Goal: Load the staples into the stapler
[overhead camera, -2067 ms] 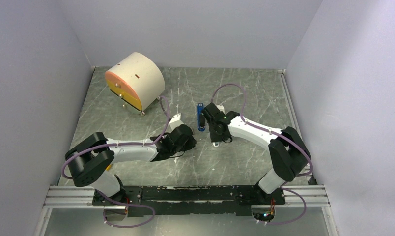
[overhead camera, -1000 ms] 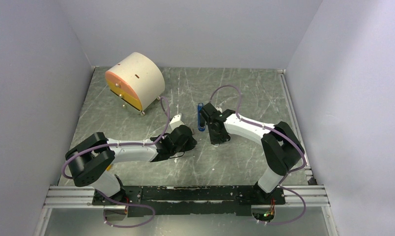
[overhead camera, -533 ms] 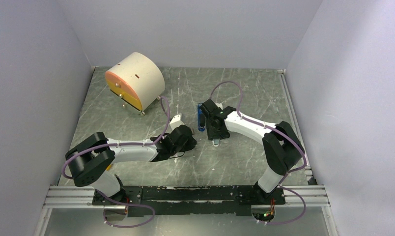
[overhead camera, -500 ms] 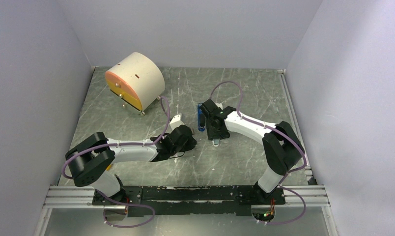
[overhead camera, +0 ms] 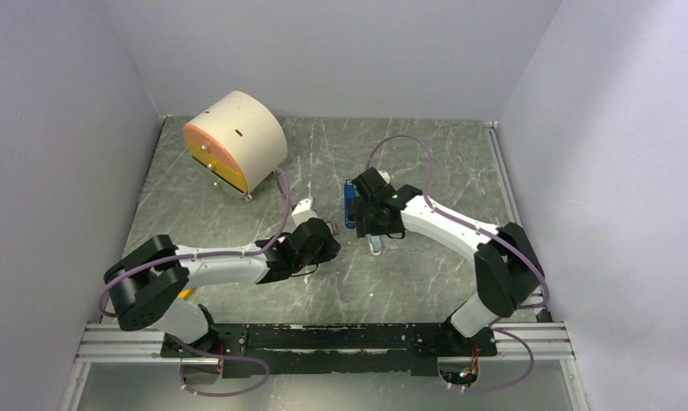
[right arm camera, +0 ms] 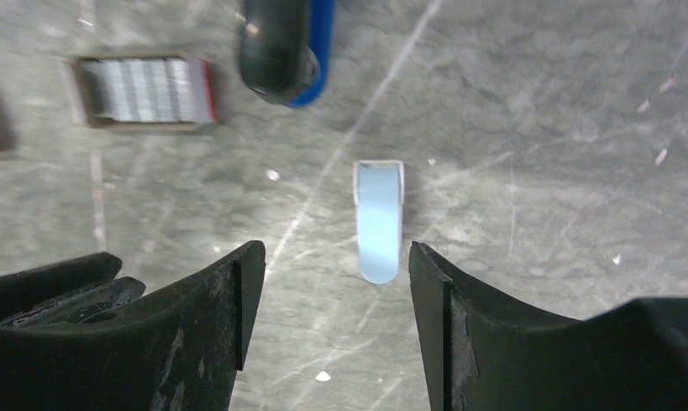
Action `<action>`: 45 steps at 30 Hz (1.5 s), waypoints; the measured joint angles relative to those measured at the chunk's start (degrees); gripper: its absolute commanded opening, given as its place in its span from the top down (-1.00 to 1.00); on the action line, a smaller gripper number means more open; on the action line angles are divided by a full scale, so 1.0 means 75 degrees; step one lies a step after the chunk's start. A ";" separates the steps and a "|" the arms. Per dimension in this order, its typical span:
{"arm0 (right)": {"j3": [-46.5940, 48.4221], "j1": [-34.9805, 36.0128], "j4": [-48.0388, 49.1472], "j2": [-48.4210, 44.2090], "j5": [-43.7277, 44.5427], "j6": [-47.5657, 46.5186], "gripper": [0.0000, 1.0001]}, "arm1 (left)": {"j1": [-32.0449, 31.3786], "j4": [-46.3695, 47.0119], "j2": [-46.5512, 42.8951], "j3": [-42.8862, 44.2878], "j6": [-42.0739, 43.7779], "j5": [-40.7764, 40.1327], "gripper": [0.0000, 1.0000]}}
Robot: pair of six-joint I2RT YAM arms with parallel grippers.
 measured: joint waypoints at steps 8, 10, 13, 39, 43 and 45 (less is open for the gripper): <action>0.0000 0.0003 0.1090 -0.0259 -0.0653 -0.0157 -0.34 | 0.0431 -0.1789 -0.1766 0.0449 0.0970 -0.1553 -0.55; 0.0026 0.0009 0.1332 -0.0029 -0.0839 -0.0152 -0.36 | 0.0694 -0.2273 -0.2224 0.0443 0.0991 -0.1877 -0.68; 0.0134 0.0085 0.1600 0.0443 -0.0991 -0.0131 -0.38 | 0.1183 -0.2868 -0.2783 0.0268 0.0871 -0.2139 -0.88; 0.3031 0.0539 0.1751 0.4310 -0.0935 -0.0997 0.20 | 0.5622 -0.2022 -0.2069 -0.1874 0.1174 0.2142 -0.63; 0.3139 0.0548 0.1594 0.4447 -0.0970 -0.1180 0.20 | 0.5759 -0.1282 -0.1714 -0.1874 0.1271 0.2614 -0.55; 0.3174 0.0548 0.1507 0.4456 -0.1017 -0.1265 0.20 | 0.5799 -0.1017 -0.1550 -0.1874 0.1332 0.2830 -0.48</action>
